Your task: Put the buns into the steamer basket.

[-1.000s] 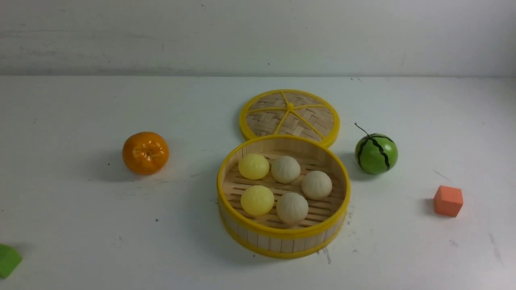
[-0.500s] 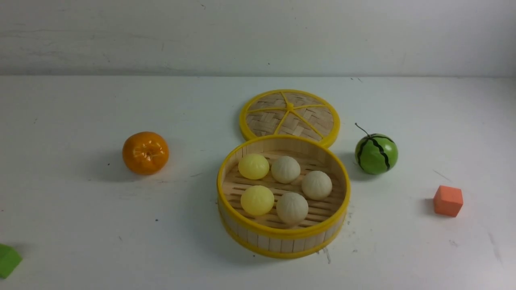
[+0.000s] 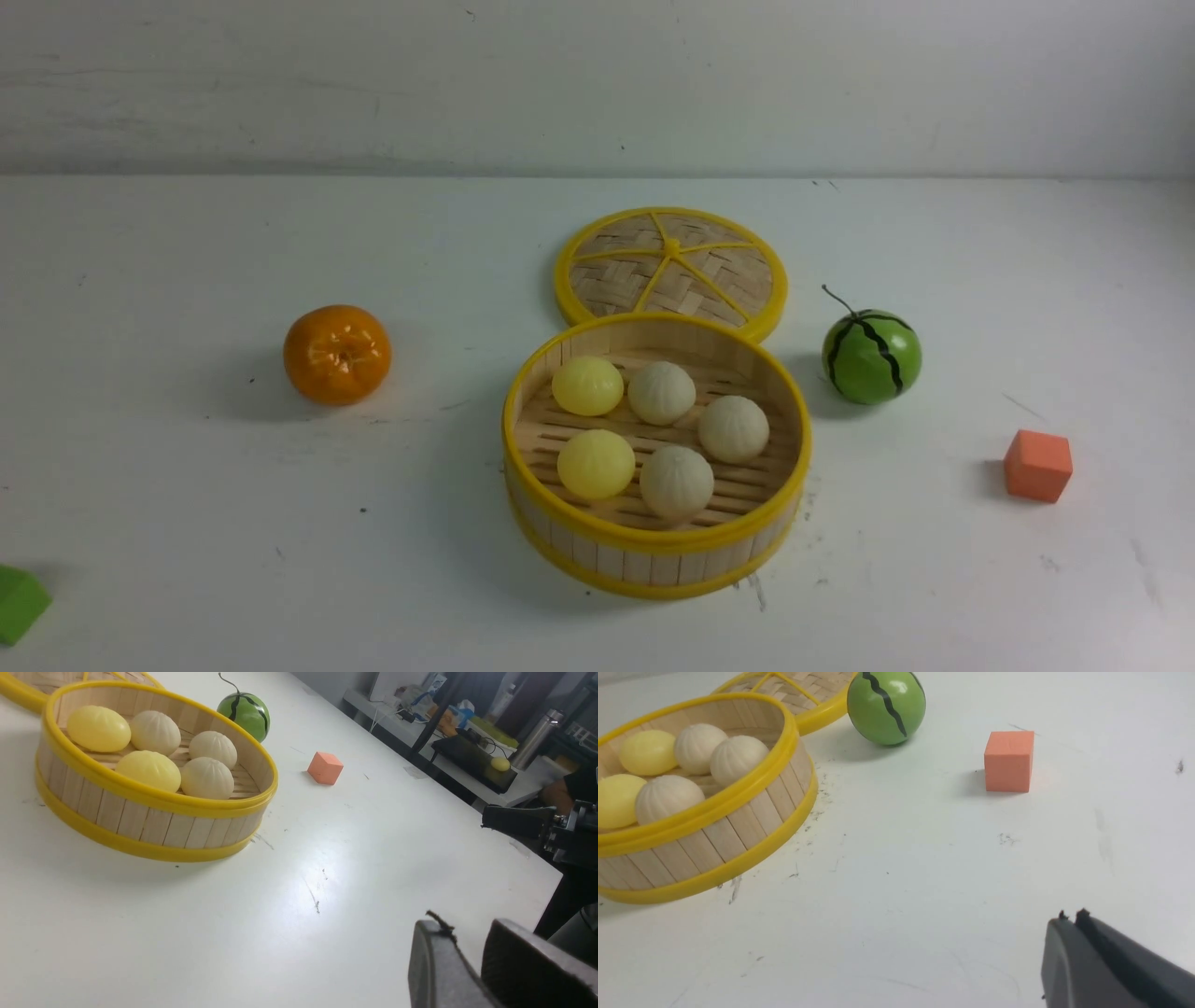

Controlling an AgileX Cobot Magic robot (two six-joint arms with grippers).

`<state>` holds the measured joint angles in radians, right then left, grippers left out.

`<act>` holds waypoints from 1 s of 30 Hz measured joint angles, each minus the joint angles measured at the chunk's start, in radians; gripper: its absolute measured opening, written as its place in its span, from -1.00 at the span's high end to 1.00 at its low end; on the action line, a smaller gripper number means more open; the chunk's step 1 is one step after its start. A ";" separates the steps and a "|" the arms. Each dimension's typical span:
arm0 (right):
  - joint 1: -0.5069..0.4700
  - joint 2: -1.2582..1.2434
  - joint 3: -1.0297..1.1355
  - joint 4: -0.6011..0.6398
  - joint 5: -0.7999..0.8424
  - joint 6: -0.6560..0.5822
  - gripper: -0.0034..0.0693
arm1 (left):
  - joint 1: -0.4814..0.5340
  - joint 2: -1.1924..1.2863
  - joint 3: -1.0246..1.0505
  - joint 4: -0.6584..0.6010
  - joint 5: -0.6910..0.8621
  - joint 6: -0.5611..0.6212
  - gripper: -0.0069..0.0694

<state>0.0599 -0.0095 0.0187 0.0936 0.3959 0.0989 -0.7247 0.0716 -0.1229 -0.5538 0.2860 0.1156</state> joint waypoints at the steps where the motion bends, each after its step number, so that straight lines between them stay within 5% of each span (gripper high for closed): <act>1: 0.000 0.000 0.000 0.000 0.000 0.000 0.89 | 0.000 0.000 0.005 0.002 -0.021 0.000 0.41; 6: 0.000 0.000 0.000 -0.001 0.000 0.000 0.87 | 0.075 0.000 0.057 0.042 -0.200 0.000 0.43; 10: 0.000 0.000 0.000 -0.002 0.000 0.000 0.86 | 0.353 -0.014 0.105 0.175 -0.300 -0.075 0.62; 15: 0.000 0.000 0.000 -0.002 0.000 0.000 0.85 | 0.595 -0.075 0.145 0.394 -0.190 -0.211 0.85; 21: 0.000 -0.001 0.000 -0.002 0.000 0.002 0.83 | 0.633 -0.082 0.152 0.547 0.089 -0.325 0.85; 30: 0.000 -0.001 0.000 -0.002 0.000 0.002 0.79 | 0.633 -0.082 0.154 0.554 0.085 -0.424 0.85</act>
<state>0.0599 -0.0107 0.0187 0.0918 0.3959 0.1009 -0.0921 -0.0104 0.0307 0.0000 0.3711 -0.3084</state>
